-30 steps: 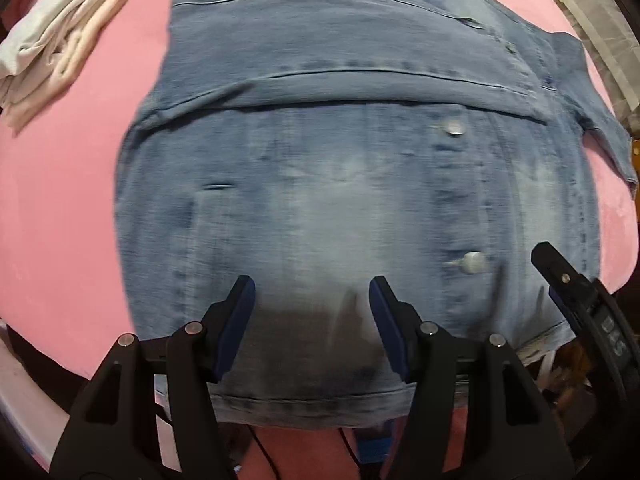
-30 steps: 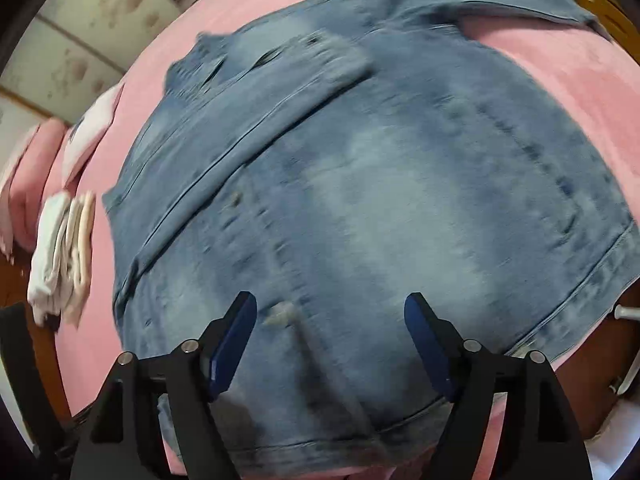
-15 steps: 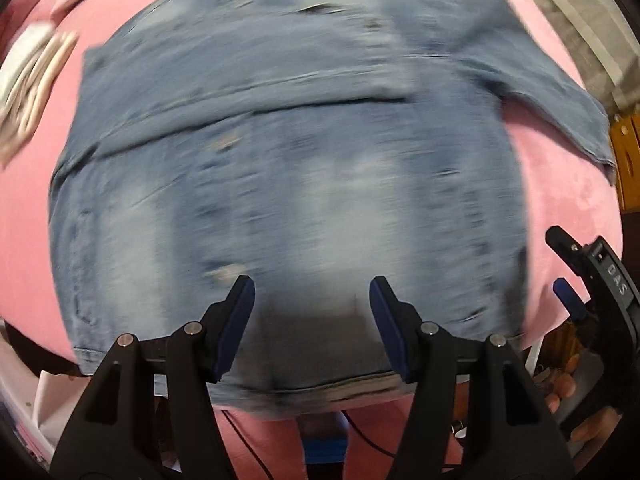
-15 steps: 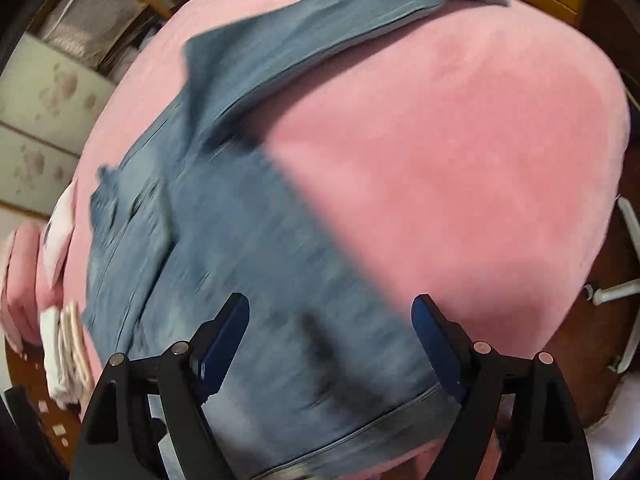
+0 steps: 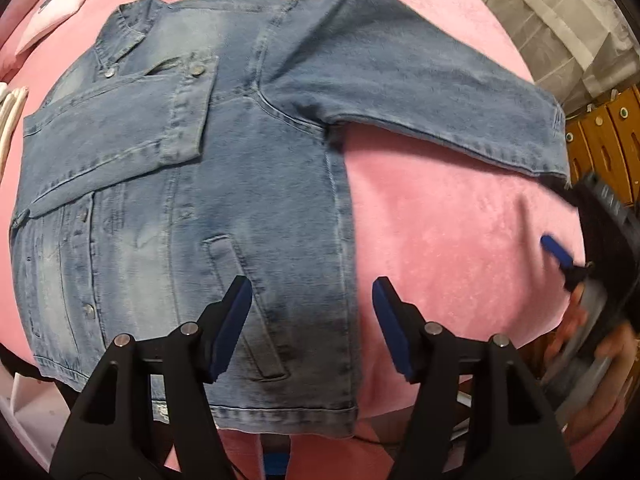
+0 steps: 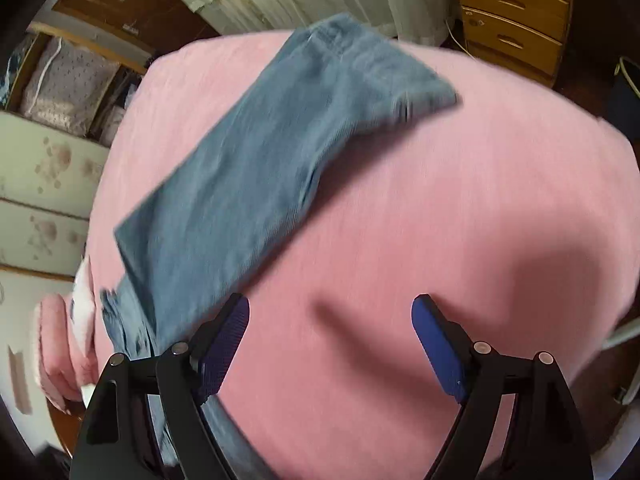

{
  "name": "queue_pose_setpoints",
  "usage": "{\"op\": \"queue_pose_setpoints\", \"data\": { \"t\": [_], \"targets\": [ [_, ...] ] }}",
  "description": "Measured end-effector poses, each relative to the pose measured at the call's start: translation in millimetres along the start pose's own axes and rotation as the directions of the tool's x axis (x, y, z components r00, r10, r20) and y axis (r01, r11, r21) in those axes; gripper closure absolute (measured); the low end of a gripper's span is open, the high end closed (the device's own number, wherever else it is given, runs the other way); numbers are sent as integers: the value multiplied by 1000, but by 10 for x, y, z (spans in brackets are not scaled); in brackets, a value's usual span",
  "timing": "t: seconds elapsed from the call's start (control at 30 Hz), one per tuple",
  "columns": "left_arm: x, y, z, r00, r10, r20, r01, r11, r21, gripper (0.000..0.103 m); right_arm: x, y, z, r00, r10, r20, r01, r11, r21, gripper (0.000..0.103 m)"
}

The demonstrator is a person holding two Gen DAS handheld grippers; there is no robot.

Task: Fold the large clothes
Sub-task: 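Grasp the other sleeve cuff with the right gripper and lift it, then lay the sleeve across the jacket front and open the right gripper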

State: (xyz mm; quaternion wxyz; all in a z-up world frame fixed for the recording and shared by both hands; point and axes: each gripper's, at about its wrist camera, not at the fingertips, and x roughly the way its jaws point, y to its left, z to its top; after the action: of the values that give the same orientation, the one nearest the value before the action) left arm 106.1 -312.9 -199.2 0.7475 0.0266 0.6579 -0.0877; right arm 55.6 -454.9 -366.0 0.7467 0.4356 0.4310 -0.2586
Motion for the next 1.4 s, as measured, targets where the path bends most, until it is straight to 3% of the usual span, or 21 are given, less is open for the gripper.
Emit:
{"op": "queue_pose_setpoints", "data": {
  "t": [0.23,0.43,0.5,0.53,0.6,0.73,0.83,0.97,1.1,1.17,1.27,1.37,1.4],
  "targets": [
    [131,-81,160,998,51,-26,-52,998,-25,43,148,-238,750,991,111,68,-122,973,194,18],
    [179,-42,264,997,66,-27,-68,996,-60,43,143,-421,1245,983,103,150,-150,924,351,22],
    [179,-18,271,998,54,-29,-56,995,-81,43,151,-516,1365,984,102,148,-153,905,396,49],
    [178,2,270,998,47,-28,-49,995,-88,43,155,-554,1428,983,109,145,-160,897,412,55],
    [173,41,261,999,40,-26,-42,995,-93,43,120,-612,1483,979,129,158,-186,881,435,83],
    [160,140,232,999,45,-16,-47,995,-88,43,-67,-588,1495,963,104,251,-209,872,442,95],
    [148,293,237,999,46,-8,-46,994,-104,43,-381,-423,1451,942,84,324,-210,902,378,96],
    [49,616,242,998,48,38,-41,986,-160,43,-776,203,1477,906,45,421,-151,964,221,96],
    [6,1076,212,997,55,60,-40,972,-230,43,-1236,1186,1343,851,87,518,-100,995,-3,96],
    [-17,1356,179,996,51,74,-30,965,-260,43,-1383,1727,1249,816,137,562,-87,990,-114,96],
    [-84,1772,112,993,55,104,-21,955,-296,43,-1541,2426,1105,780,222,585,-71,960,-270,96],
    [-101,2207,107,992,-2,123,42,947,-320,43,-1456,3139,937,768,307,562,-64,910,-409,96],
    [-90,2337,154,992,-35,118,72,944,-322,43,-1365,3392,838,773,331,542,-56,885,-462,96]
  ]
}}
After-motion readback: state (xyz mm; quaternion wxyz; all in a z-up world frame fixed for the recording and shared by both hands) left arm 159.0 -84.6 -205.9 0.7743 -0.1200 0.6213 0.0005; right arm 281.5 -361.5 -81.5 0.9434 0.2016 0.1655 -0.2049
